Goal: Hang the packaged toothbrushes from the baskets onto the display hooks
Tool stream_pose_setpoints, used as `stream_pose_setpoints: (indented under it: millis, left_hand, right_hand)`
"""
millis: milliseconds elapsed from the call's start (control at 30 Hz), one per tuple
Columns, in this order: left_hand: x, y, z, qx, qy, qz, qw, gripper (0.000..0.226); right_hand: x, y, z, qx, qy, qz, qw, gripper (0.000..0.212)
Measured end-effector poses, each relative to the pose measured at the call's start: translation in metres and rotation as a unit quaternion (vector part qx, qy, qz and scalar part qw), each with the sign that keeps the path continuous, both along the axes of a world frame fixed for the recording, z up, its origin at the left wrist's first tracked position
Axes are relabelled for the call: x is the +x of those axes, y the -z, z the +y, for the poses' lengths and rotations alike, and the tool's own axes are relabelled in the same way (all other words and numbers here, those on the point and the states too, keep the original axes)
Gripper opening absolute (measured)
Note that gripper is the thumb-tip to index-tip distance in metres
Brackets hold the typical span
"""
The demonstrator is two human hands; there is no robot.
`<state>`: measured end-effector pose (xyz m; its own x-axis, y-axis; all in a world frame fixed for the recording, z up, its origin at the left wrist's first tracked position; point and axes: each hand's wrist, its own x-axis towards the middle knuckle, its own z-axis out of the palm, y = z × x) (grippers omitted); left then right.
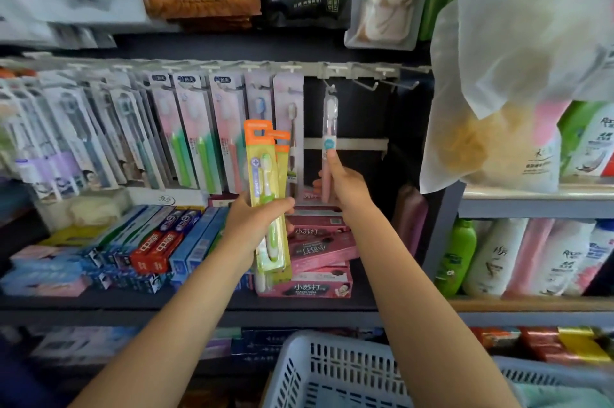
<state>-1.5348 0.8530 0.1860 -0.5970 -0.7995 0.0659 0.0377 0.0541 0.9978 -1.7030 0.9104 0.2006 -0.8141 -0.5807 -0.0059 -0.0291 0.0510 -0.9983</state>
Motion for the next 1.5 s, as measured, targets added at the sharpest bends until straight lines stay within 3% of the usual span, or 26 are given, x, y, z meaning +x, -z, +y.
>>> stream_pose_setpoints:
  millis: [100,200,300,433,600,700,733,800,833,900,933,1067,1200,1333,1500]
  left_hand:
    - [0.009,0.004,0.002,0.004,0.02,-0.004,1.0,0.015]
    - [0.027,0.012,-0.002,0.018,0.031,-0.008,0.999,0.018]
    - [0.052,0.019,-0.011,-0.003,-0.015,-0.025,1.0,0.029]
    - [0.104,0.021,-0.035,-0.086,-0.027,-0.034,0.995,0.035]
    - [0.197,0.017,-0.086,-0.074,-0.003,-0.016,0.997,0.035]
    - [0.261,0.02,-0.123,-0.013,-0.035,0.006,0.999,0.028]
    - [0.282,0.021,-0.138,0.008,-0.053,0.016,0.998,0.035]
    - [0.319,0.026,-0.167,0.021,-0.084,0.03,0.996,0.083]
    - [0.336,0.029,-0.181,0.028,-0.093,0.047,0.994,0.087]
    - [0.367,0.032,-0.203,0.036,-0.107,0.07,0.991,0.062]
    - [0.381,0.03,-0.213,0.041,-0.114,0.086,0.989,0.053]
    - [0.416,0.022,-0.247,0.038,-0.128,0.137,0.981,0.018]
    - [0.438,0.011,-0.271,0.009,-0.134,0.146,0.98,0.01]
    - [0.452,0.008,-0.293,0.006,-0.165,0.156,0.974,0.008]
    - [0.449,-0.001,-0.311,-0.04,-0.197,0.15,0.968,0.009]
  right_hand:
    - [0.004,0.021,0.002,0.037,0.057,-0.038,0.997,0.07]
    - [0.031,0.043,0.007,-0.014,0.106,-0.077,0.991,0.059]
    - [0.083,0.044,0.004,-0.06,0.005,-0.033,0.998,0.035]
    - [0.166,0.024,-0.021,-0.026,-0.194,0.105,0.975,0.04]
    - [0.245,0.016,-0.078,-0.038,-0.234,0.121,0.964,0.04]
    - [0.301,0.016,-0.122,-0.052,-0.232,0.094,0.967,0.025]
    - [0.319,0.017,-0.139,-0.064,-0.23,0.074,0.968,0.022]
    - [0.354,0.019,-0.17,-0.093,-0.227,0.04,0.969,0.01]
    - [0.37,0.019,-0.184,-0.104,-0.233,0.035,0.966,0.017]
    - [0.392,0.028,-0.211,-0.094,-0.239,0.032,0.966,0.059]
    - [0.408,0.027,-0.217,-0.082,-0.25,0.031,0.964,0.068]
    - [0.452,0.019,-0.231,-0.119,-0.289,0.044,0.949,0.012]
    - [0.469,0.007,-0.255,-0.11,-0.282,0.023,0.953,0.012]
    - [0.464,-0.002,-0.295,-0.061,-0.264,0.07,0.96,0.013]
    - [0.446,-0.022,-0.347,-0.101,-0.237,0.099,0.961,0.019]
